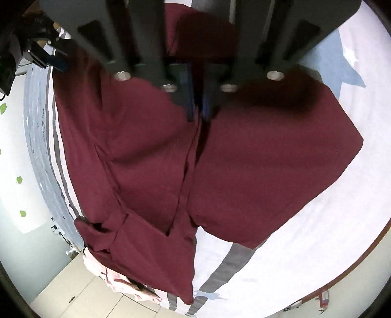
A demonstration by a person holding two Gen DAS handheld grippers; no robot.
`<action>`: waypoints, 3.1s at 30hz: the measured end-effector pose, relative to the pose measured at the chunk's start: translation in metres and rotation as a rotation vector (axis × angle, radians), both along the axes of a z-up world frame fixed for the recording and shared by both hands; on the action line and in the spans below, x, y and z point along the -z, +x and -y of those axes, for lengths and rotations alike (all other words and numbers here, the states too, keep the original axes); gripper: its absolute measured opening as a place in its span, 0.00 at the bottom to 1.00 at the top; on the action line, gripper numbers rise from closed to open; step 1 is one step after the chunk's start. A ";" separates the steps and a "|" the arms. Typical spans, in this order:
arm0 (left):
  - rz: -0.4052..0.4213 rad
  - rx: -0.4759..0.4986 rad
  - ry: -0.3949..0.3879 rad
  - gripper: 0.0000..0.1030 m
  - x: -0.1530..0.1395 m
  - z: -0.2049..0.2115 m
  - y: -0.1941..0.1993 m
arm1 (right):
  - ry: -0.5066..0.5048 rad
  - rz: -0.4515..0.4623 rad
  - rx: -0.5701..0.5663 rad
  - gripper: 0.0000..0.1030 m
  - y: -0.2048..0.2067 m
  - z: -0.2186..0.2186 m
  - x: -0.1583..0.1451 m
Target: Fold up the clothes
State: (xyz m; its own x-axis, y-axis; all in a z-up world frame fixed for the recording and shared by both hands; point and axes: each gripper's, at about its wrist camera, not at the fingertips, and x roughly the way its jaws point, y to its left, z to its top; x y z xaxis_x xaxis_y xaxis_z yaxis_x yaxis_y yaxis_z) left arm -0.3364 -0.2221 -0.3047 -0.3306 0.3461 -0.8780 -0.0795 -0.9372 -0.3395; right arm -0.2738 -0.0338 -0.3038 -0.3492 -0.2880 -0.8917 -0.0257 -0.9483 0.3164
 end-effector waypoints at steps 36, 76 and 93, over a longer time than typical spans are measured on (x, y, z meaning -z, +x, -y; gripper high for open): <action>-0.096 -0.036 0.071 0.01 -0.054 0.125 -0.029 | -0.105 -0.106 -0.186 0.07 -0.024 0.115 -0.033; -0.039 0.002 0.014 0.21 -0.014 0.131 -0.017 | -0.089 -0.041 -0.072 0.26 -0.053 0.074 -0.013; -0.133 0.079 -0.085 0.52 -0.018 0.092 -0.080 | -0.043 -0.003 0.075 0.27 -0.099 0.016 0.017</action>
State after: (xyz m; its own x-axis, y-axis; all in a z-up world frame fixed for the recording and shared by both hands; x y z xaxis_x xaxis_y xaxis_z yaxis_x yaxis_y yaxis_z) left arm -0.4161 -0.3145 -0.2864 -0.4203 0.3021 -0.8556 -0.1925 -0.9512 -0.2413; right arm -0.3727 -0.0496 -0.3209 -0.3736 -0.2993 -0.8780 -0.0951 -0.9292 0.3572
